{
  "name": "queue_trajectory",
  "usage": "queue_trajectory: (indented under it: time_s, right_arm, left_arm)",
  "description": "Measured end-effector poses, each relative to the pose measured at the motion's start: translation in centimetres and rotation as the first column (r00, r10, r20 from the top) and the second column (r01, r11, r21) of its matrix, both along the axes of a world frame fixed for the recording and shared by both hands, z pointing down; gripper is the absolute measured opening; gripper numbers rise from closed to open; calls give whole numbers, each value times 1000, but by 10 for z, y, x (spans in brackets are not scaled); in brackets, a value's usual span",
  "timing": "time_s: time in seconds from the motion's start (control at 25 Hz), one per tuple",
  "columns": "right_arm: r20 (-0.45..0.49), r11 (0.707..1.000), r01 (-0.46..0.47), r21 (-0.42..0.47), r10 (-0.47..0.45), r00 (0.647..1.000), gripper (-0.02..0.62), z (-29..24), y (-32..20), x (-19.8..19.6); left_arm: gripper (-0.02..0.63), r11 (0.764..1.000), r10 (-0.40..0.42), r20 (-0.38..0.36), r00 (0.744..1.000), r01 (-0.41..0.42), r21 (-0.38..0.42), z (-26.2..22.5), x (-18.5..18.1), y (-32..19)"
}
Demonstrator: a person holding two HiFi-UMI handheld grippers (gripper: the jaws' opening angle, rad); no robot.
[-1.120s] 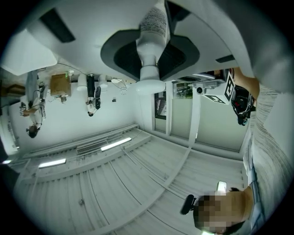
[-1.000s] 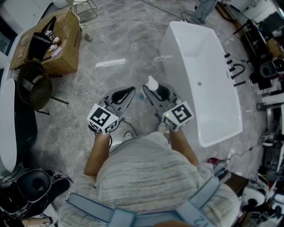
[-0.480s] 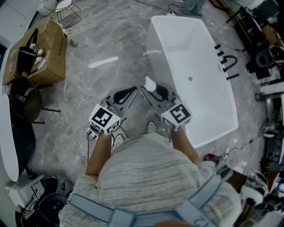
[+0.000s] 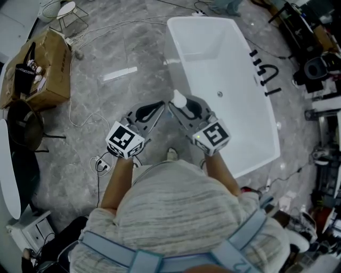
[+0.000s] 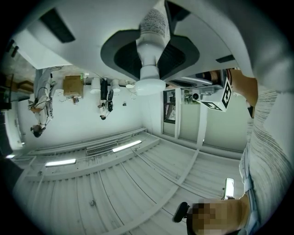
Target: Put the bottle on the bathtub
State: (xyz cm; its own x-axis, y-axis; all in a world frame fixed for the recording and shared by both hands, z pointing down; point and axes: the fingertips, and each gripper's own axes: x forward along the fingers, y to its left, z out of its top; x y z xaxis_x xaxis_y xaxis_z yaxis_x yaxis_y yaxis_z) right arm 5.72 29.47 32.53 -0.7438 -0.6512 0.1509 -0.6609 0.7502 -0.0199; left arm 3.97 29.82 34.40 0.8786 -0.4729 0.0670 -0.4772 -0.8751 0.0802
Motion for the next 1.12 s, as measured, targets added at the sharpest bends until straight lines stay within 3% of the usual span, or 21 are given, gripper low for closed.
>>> queue_trajectory:
  time_s: [0.16, 0.48, 0.8, 1.12]
  right_arm:
    - [-2, 1000, 15, -1, -15, 1000, 114, 5, -8, 31]
    - [-2, 1000, 13, -5, -13, 1000, 114, 4, -26, 63]
    - [-3, 1000, -3, -21, 3, 1000, 114, 16, -57, 69]
    - [-18, 999, -32, -36, 31, 999, 114, 23, -140, 53]
  left_arm:
    - [3, 1000, -8, 9, 1000, 8, -3, 3, 32, -8]
    - [3, 1000, -25, 7, 1000, 25, 2, -1, 60, -20]
    - [3, 999, -43, -6, 999, 43, -13, 11, 55, -57]
    - [3, 999, -35, -27, 999, 35, -11, 12, 34, -146]
